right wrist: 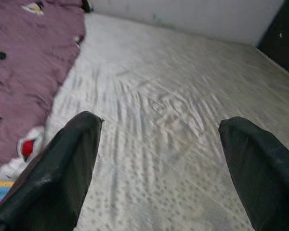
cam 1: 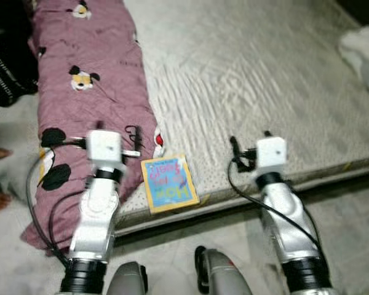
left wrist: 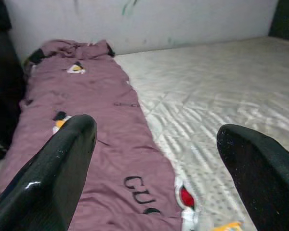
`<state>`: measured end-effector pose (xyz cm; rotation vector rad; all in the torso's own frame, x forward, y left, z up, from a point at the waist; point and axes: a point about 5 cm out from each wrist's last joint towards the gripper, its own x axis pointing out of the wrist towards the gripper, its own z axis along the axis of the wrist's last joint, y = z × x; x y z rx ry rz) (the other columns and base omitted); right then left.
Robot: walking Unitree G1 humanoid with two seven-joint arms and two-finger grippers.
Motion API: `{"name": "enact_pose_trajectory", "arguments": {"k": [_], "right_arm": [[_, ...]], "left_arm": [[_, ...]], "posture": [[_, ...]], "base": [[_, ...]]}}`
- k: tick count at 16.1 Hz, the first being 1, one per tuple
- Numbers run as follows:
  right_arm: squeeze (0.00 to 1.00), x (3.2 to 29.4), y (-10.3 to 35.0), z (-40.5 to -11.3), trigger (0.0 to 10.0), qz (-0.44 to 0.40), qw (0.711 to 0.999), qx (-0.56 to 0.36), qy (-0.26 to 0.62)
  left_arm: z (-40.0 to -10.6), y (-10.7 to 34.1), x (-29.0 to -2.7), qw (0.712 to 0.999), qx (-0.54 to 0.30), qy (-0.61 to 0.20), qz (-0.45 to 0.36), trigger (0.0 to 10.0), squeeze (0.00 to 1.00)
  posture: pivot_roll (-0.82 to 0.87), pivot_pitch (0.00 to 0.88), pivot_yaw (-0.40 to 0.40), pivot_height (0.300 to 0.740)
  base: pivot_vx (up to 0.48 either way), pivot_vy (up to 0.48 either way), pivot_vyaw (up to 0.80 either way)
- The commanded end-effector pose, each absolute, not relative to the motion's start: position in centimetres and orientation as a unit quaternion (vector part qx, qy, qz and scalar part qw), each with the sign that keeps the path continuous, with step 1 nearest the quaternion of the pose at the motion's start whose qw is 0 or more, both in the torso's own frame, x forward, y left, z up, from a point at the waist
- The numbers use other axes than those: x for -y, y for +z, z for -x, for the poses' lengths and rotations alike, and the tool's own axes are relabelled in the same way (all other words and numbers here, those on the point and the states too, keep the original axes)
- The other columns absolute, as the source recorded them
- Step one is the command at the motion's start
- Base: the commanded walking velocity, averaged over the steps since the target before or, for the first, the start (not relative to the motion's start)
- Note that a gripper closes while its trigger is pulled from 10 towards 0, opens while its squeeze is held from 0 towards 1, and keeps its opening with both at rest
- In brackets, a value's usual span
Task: Clean up the room
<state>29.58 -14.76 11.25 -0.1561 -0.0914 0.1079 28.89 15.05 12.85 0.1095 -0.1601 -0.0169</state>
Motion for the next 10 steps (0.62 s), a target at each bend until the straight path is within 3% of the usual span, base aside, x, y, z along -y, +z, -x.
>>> {"name": "enact_pose_trajectory", "arguments": {"k": [1,10], "right_arm": [[0.00,14.04,11.24,-29.47,10.0,0.073,0.994,0.048,0.066],[0.00,14.12,10.99,-29.55,10.0,0.067,0.995,0.042,0.064]], "left_arm": [[-28.62,12.62,-16.10,0.995,0.074,0.009,-0.061,10.0,0.00],[-28.72,12.11,-16.73,0.996,0.055,0.039,-0.051,10.0,0.00]], "posture": [[-0.03,0.217,-0.026,0.740],[-0.02,0.208,-0.024,0.740]], "base": [[0.000,0.000,0.00],[0.000,0.000,0.00]]}}
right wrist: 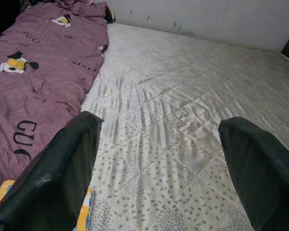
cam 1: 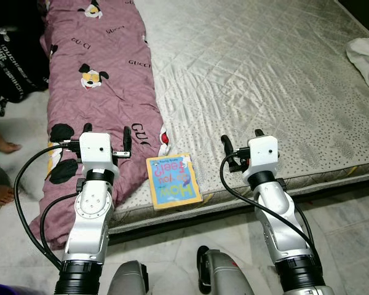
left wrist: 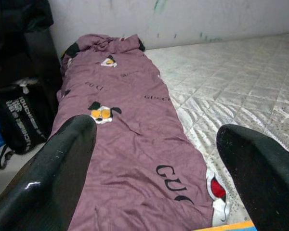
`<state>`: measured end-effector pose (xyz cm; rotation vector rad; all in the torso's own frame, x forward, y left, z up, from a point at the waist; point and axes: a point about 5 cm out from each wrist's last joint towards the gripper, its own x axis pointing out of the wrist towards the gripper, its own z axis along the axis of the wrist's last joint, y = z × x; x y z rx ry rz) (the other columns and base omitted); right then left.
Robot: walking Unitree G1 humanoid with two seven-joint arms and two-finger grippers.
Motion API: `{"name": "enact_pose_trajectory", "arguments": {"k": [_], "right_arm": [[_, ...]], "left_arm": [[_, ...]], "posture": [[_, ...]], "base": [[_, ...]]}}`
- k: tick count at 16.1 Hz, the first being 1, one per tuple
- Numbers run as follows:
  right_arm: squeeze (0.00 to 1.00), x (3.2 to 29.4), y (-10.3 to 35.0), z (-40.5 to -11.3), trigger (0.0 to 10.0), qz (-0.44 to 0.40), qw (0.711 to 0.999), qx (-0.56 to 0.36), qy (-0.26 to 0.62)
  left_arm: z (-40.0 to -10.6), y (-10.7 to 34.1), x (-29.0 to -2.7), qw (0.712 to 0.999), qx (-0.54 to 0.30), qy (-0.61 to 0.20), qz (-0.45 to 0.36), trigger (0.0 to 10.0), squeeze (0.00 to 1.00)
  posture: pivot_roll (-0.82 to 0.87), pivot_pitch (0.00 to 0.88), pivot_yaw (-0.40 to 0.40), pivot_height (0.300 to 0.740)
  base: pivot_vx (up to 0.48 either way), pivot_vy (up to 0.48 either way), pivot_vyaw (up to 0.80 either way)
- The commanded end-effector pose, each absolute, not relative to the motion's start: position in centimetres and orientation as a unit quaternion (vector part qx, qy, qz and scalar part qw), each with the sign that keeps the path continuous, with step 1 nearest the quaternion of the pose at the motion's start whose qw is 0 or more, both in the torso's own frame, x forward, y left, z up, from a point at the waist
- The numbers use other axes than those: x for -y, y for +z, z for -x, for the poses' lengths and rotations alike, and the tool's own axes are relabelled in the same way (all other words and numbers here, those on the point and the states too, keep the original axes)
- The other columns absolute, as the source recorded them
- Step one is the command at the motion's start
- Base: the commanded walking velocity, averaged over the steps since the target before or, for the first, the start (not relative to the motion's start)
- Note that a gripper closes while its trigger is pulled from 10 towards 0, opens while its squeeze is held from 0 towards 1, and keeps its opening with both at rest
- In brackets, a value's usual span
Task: Clean up the room
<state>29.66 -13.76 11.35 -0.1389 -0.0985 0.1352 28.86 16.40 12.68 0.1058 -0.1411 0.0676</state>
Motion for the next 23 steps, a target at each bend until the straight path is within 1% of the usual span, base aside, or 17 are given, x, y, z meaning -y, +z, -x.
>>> {"name": "enact_pose_trajectory", "arguments": {"k": [1,4,9,23], "right_arm": [[0.00,14.16,10.99,-29.56,10.0,0.066,0.995,0.042,0.062],[0.00,14.31,10.95,-29.55,10.0,0.064,0.996,0.039,0.057],[0.00,14.26,11.01,-29.54,10.0,0.060,0.996,0.041,0.060],[0.00,14.02,11.16,-29.52,10.0,0.054,0.995,0.041,0.075]], "left_arm": [[-28.76,12.01,-16.73,0.997,0.051,0.037,-0.048,10.0,0.00],[-28.83,11.90,-16.51,0.997,0.047,0.029,-0.047,10.0,0.00],[-28.71,11.91,-16.88,0.997,0.046,0.046,-0.037,10.0,0.00],[-28.76,11.75,-17.12,0.998,0.031,0.053,-0.018,10.0,0.00]], "posture": [[-0.03,0.210,-0.023,0.740],[-0.03,0.215,-0.021,0.740],[-0.03,0.224,-0.020,0.740],[-0.03,0.247,-0.024,0.736]], "base": [[0.000,0.000,-0.80],[0.000,0.000,-0.80],[0.000,0.000,0.00],[0.000,0.000,0.00]]}}
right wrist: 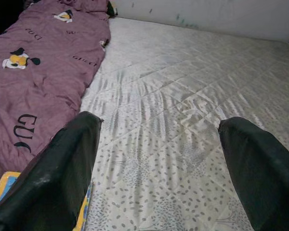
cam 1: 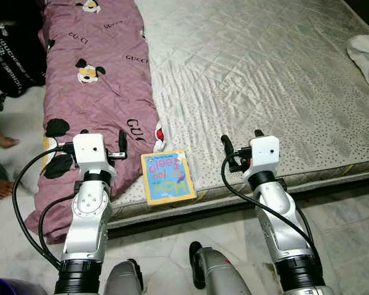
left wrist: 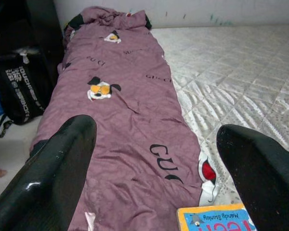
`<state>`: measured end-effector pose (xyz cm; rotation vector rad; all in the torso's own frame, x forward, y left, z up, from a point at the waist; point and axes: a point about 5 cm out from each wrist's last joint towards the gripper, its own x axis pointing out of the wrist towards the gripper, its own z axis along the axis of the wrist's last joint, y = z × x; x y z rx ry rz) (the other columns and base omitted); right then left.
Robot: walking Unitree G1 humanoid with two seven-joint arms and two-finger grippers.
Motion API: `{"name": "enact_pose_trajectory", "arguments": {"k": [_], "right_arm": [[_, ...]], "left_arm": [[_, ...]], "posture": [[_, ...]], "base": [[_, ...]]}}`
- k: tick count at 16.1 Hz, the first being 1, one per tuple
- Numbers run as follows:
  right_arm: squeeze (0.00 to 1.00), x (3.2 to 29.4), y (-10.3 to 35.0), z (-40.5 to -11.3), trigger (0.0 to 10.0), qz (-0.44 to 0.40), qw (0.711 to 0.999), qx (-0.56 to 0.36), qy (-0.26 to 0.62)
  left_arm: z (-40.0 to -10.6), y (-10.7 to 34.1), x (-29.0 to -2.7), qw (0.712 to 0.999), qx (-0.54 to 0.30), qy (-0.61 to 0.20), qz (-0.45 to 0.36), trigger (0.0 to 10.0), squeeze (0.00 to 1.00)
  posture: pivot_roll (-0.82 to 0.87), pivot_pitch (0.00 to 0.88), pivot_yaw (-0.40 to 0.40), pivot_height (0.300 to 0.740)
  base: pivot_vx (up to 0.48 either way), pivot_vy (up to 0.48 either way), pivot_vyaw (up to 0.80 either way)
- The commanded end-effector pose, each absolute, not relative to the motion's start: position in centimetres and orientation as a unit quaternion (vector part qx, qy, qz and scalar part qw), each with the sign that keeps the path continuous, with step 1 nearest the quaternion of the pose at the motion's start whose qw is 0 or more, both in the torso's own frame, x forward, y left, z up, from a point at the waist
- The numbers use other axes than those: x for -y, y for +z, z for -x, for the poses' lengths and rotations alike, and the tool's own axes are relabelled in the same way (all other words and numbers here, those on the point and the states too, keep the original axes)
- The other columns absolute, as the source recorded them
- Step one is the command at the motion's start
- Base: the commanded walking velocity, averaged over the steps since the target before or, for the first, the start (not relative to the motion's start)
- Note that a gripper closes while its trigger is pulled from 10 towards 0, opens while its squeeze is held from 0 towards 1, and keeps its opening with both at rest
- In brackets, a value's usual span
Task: Clean up the room
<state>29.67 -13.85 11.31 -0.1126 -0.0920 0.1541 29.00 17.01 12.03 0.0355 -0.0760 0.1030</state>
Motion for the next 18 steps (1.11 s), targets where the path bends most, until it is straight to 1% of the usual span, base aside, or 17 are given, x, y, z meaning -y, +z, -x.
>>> {"name": "enact_pose_trajectory", "arguments": {"k": [1,6,11,18], "right_arm": [[0.00,14.01,11.16,-29.52,10.0,0.054,0.995,0.041,0.076],[0.00,13.99,11.16,-29.57,10.0,0.054,0.995,0.041,0.079],[0.00,13.93,11.22,-29.55,10.0,0.052,0.994,0.044,0.081],[0.00,13.90,11.15,-29.75,10.0,0.053,0.994,0.044,0.087]], "left_arm": [[-28.76,11.75,-17.12,0.998,0.030,0.053,-0.017,10.0,0.00],[-28.86,11.74,-17.08,0.998,0.029,0.053,-0.015,10.0,0.00],[-28.88,11.77,-17.08,0.998,0.030,0.054,-0.014,10.0,0.00],[-29.00,11.94,-16.97,0.998,0.036,0.056,-0.009,10.0,0.00]], "posture": [[-0.03,0.247,-0.024,0.728],[-0.03,0.246,-0.026,0.671],[-0.03,0.246,-0.026,0.602],[-0.03,0.229,-0.029,0.598]], "base": [[0.000,0.000,0.00],[0.000,0.000,0.00],[0.000,0.000,0.00],[0.000,0.000,0.00]]}}
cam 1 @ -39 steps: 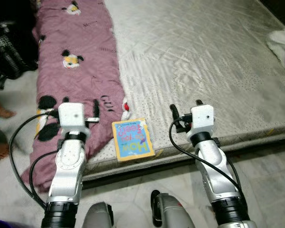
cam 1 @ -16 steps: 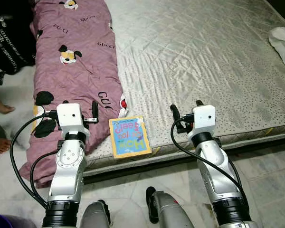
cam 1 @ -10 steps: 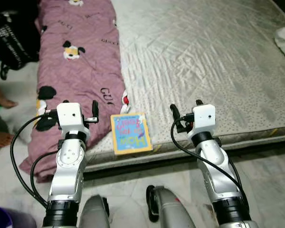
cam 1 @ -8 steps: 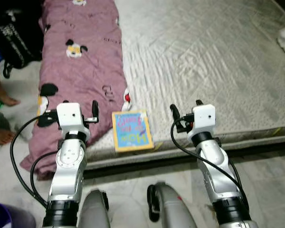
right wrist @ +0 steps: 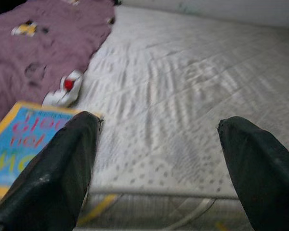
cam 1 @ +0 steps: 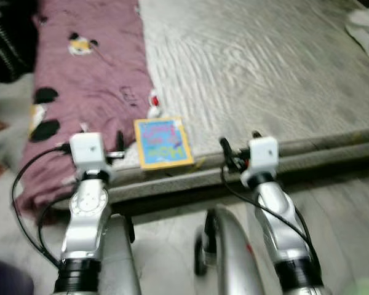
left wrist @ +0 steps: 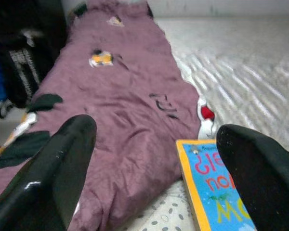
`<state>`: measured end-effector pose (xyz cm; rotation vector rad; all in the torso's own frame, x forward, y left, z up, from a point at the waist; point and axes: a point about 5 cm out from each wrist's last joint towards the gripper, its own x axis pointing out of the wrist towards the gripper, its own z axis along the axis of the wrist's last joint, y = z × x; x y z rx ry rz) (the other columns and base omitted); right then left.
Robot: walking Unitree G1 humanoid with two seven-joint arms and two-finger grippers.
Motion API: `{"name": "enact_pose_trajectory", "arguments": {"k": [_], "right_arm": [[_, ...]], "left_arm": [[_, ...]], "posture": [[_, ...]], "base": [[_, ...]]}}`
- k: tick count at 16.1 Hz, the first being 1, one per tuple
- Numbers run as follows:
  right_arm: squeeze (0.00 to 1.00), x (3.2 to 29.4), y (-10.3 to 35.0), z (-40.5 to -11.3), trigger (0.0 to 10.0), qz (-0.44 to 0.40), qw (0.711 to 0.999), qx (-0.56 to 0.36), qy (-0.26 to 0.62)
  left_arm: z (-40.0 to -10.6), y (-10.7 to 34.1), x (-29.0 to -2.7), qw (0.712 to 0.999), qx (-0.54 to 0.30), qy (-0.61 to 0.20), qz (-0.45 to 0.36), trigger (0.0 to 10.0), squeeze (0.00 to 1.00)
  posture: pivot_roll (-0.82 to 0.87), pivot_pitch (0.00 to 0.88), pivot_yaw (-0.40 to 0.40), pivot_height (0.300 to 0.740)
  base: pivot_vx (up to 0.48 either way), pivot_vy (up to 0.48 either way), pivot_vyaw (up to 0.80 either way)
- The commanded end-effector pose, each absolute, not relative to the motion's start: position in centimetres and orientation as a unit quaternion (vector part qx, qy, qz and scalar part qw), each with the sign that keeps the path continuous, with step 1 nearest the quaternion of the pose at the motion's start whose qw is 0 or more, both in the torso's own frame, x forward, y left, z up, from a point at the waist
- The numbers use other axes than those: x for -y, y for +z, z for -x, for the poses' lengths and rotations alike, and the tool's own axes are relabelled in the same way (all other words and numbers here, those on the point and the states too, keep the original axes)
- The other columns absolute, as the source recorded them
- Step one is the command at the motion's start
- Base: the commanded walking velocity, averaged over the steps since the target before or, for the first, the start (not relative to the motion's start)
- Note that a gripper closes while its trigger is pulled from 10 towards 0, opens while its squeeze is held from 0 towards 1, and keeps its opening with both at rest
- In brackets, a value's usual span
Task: Clean up the room
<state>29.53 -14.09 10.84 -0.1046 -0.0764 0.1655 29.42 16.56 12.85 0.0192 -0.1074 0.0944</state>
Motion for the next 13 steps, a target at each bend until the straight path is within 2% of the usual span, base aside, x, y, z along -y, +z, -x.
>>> {"name": "enact_pose_trajectory", "arguments": {"k": [1,5,13], "right_arm": [[0.00,13.86,11.13,-29.73,10.0,0.054,0.994,0.043,0.089],[0.00,13.84,11.02,-29.78,10.0,0.056,0.993,0.042,0.094],[0.00,13.75,11.10,-29.89,10.0,0.056,0.993,0.043,0.096]], "left_arm": [[-28.94,12.02,-16.89,0.998,0.038,0.054,-0.009,10.0,0.00],[-28.94,12.08,-16.80,0.998,0.043,0.052,-0.001,10.0,0.00],[-28.99,12.14,-16.83,0.998,0.043,0.050,0.007,10.0,0.00]], "posture": [[-0.03,0.229,-0.029,0.598],[-0.03,0.224,-0.032,0.598],[-0.03,0.240,-0.033,0.598]], "base": [[0.000,0.000,0.00],[0.000,0.000,0.00],[0.285,0.000,0.00]]}}
